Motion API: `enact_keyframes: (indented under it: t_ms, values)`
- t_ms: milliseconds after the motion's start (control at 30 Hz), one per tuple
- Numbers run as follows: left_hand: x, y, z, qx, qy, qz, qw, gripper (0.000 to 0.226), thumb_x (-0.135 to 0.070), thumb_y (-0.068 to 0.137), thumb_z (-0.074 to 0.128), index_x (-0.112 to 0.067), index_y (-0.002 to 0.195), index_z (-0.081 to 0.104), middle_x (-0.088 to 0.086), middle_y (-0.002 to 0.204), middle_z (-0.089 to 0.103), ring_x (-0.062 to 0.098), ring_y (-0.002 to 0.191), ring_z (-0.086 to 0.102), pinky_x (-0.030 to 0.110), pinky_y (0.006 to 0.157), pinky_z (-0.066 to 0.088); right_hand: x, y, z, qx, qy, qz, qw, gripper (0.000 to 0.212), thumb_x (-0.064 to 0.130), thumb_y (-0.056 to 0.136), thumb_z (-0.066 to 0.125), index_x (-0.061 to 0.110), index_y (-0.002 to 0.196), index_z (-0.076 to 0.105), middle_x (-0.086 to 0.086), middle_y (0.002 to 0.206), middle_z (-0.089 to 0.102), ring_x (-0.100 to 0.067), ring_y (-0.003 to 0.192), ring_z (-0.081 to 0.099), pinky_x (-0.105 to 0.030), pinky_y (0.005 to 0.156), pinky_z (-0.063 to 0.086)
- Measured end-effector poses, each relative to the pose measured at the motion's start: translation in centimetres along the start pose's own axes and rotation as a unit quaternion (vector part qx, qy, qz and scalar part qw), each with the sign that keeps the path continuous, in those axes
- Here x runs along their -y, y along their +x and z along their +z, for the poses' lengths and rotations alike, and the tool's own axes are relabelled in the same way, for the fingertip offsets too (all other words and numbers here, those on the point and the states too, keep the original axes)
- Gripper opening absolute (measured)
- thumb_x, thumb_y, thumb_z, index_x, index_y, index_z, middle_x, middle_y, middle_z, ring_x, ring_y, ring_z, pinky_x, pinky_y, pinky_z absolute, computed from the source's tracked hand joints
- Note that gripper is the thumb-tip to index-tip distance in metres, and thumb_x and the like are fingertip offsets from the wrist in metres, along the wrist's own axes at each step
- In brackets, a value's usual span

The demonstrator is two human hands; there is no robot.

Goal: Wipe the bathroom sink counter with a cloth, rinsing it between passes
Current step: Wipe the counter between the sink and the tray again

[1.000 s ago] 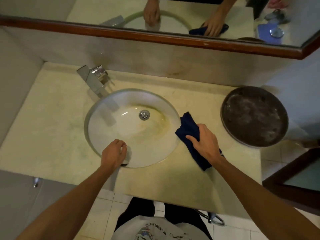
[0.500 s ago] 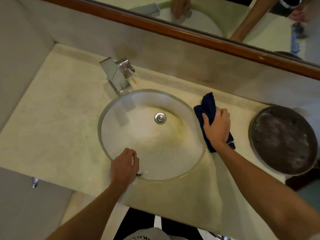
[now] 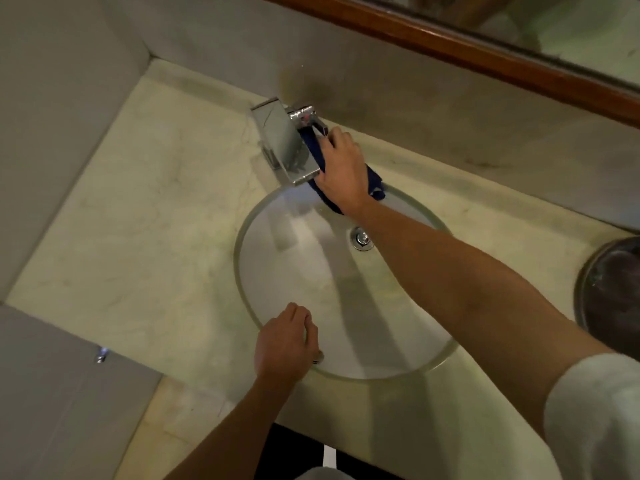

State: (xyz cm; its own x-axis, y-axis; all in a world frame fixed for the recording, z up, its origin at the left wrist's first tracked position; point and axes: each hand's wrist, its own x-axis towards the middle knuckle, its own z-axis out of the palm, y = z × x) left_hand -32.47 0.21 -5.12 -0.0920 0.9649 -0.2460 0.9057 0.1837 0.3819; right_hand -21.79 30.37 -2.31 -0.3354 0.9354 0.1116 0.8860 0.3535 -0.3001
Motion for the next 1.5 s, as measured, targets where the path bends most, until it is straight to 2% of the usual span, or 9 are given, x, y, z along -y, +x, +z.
enact_keyframes:
  t_ms: [233, 400, 567, 767, 867, 1000, 1100, 1300, 1500]
  values:
    - [0.2, 0.1, 0.0, -0.022, 0.016, 0.013, 1.000, 0.032, -0.037, 0.096, 0.037, -0.020, 0.086, 0.062, -0.003, 0.084, 0.061, 0.022, 0.058, 0.059, 0.035, 0.054, 0.049, -6.5, -3.8, -1.6, -0.025, 0.018, 0.037, 0.999, 0.045, 0.048, 0.100, 0.053, 0.009, 0.121, 0.061, -0.015, 0.112, 0.058, -0.033, 0.100, 0.056, -0.043, 0.083, 0.046]
    - [-0.1, 0.1, 0.1, -0.045, 0.009, 0.010, 0.999, 0.031, -0.037, 0.093, 0.038, -0.019, 0.083, 0.061, -0.001, 0.084, 0.062, 0.029, 0.060, 0.063, 0.036, 0.055, 0.049, -14.9, -11.6, -5.3, -0.019, 0.042, 0.070, 0.996, 0.044, 0.048, 0.098, 0.058, 0.009, 0.119, 0.059, -0.015, 0.111, 0.054, -0.032, 0.100, 0.055, -0.041, 0.077, 0.049]
    - [-0.3, -0.2, -0.1, -0.063, -0.008, 0.009, 0.998, 0.025, -0.033, 0.094, 0.044, -0.018, 0.083, 0.061, -0.002, 0.083, 0.062, 0.025, 0.059, 0.061, 0.034, 0.056, 0.047, -16.3, -21.9, -6.9, -0.035, 0.078, 0.149, 0.985, 0.037, 0.038, 0.098, 0.063, 0.011, 0.124, 0.057, -0.011, 0.112, 0.049, -0.026, 0.100, 0.053, -0.042, 0.077, 0.051]
    - [-0.7, -0.6, -0.4, -0.066, -0.027, 0.020, 0.997, 0.021, -0.027, 0.097, 0.047, -0.016, 0.085, 0.062, 0.000, 0.084, 0.061, 0.027, 0.061, 0.061, 0.040, 0.057, 0.051, -9.2, -33.0, -5.6, -0.055, 0.052, 0.266, 0.961, 0.036, 0.040, 0.097, 0.065, 0.009, 0.115, 0.059, -0.010, 0.107, 0.053, -0.027, 0.098, 0.050, -0.044, 0.080, 0.050]
    - [-1.2, -0.5, -1.1, -0.051, -0.131, 0.012, 0.990, 0.011, -0.021, 0.097, 0.053, -0.019, 0.091, 0.063, -0.004, 0.091, 0.062, 0.018, 0.074, 0.061, 0.035, 0.069, 0.051, -2.4, -36.0, -4.4, -0.050, 0.055, 0.288, 0.955, 0.035, 0.040, 0.097, 0.064, 0.008, 0.111, 0.061, -0.009, 0.104, 0.056, -0.028, 0.095, 0.052, -0.045, 0.081, 0.049]
    - [-0.1, 0.0, -3.1, -0.094, -0.286, 0.029, 0.953, 0.016, -0.007, 0.097, 0.052, -0.011, 0.102, 0.066, -0.001, 0.103, 0.063, 0.013, 0.087, 0.058, 0.027, 0.076, 0.049, 7.1, -37.7, -2.2, -0.056, 0.088, 0.290, 0.951, 0.039, 0.042, 0.097, 0.057, 0.008, 0.116, 0.059, -0.008, 0.105, 0.056, -0.027, 0.095, 0.052, -0.039, 0.079, 0.047]
    - [1.3, 0.3, -5.1, -0.150, -0.321, 0.008, 0.935, 0.019, -0.008, 0.098, 0.048, -0.010, 0.102, 0.067, -0.001, 0.105, 0.062, 0.011, 0.086, 0.057, 0.028, 0.076, 0.050, 11.7, -36.8, -0.6, -0.040, 0.102, 0.244, 0.963, 0.037, 0.040, 0.097, 0.055, 0.009, 0.118, 0.059, -0.008, 0.105, 0.057, -0.027, 0.092, 0.051, -0.037, 0.076, 0.042]
    - [5.3, 1.4, -8.1, -0.281, -0.336, -0.056, 0.897, 0.021, -0.020, 0.096, 0.046, -0.010, 0.103, 0.064, 0.003, 0.108, 0.061, 0.018, 0.087, 0.058, 0.036, 0.074, 0.053, 17.8, -30.5, 2.4, 0.015, 0.067, 0.047, 0.996, 0.035, 0.038, 0.096, 0.065, 0.011, 0.118, 0.061, -0.009, 0.103, 0.058, -0.028, 0.087, 0.051, -0.039, 0.070, 0.043]
    - [8.1, 1.4, -7.7, -0.387, -0.328, -0.130, 0.852, 0.020, -0.011, 0.094, 0.047, -0.004, 0.109, 0.057, 0.010, 0.109, 0.055, 0.027, 0.094, 0.056, 0.049, 0.082, 0.050, 20.4, -18.7, 4.6, 0.001, 0.099, 0.046, 0.994, 0.034, 0.041, 0.097, 0.063, 0.014, 0.117, 0.061, -0.007, 0.102, 0.055, -0.027, 0.089, 0.051, -0.039, 0.073, 0.044]
